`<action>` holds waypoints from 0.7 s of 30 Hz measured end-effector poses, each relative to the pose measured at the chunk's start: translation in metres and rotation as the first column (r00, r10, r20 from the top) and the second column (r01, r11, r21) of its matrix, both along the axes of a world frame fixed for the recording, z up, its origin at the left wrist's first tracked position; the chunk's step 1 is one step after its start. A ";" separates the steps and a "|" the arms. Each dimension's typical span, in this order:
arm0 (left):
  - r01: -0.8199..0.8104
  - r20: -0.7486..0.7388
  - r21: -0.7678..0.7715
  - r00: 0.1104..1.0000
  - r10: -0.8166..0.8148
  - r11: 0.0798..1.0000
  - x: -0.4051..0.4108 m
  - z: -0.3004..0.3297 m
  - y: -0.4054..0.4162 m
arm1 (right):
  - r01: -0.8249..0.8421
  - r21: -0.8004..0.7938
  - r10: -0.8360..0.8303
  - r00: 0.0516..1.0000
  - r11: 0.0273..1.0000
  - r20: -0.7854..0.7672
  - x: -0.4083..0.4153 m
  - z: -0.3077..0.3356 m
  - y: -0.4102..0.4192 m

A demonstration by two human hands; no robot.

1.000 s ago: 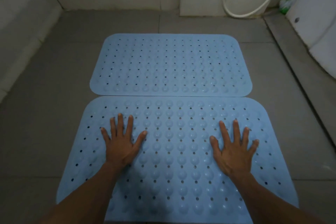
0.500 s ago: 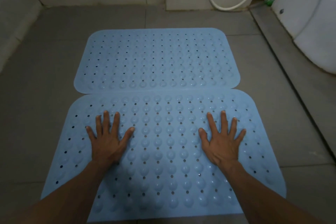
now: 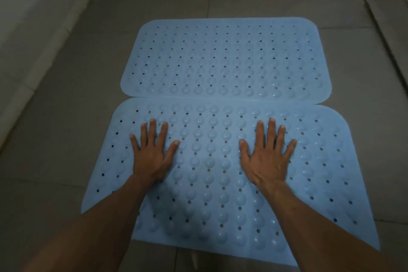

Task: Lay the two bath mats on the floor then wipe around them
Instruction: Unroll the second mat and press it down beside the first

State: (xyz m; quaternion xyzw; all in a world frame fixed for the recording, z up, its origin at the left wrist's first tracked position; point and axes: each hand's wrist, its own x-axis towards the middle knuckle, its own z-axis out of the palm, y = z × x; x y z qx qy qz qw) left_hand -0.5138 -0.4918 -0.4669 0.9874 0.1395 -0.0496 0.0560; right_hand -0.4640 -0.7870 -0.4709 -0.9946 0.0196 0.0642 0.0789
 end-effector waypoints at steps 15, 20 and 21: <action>0.022 0.161 -0.057 0.987 -0.012 0.998 0.037 0.024 0.007 | 0.037 -0.027 -0.036 0.997 0.999 0.062 0.001 0.014 0.013; 0.001 0.267 -0.103 0.963 0.027 0.995 0.076 0.011 0.025 | 0.011 0.176 -0.045 0.981 0.984 0.190 0.030 0.029 0.110; 0.014 0.260 -0.108 0.965 0.015 0.994 0.077 0.007 0.027 | -0.002 0.201 -0.037 0.981 0.980 0.190 0.037 0.027 0.135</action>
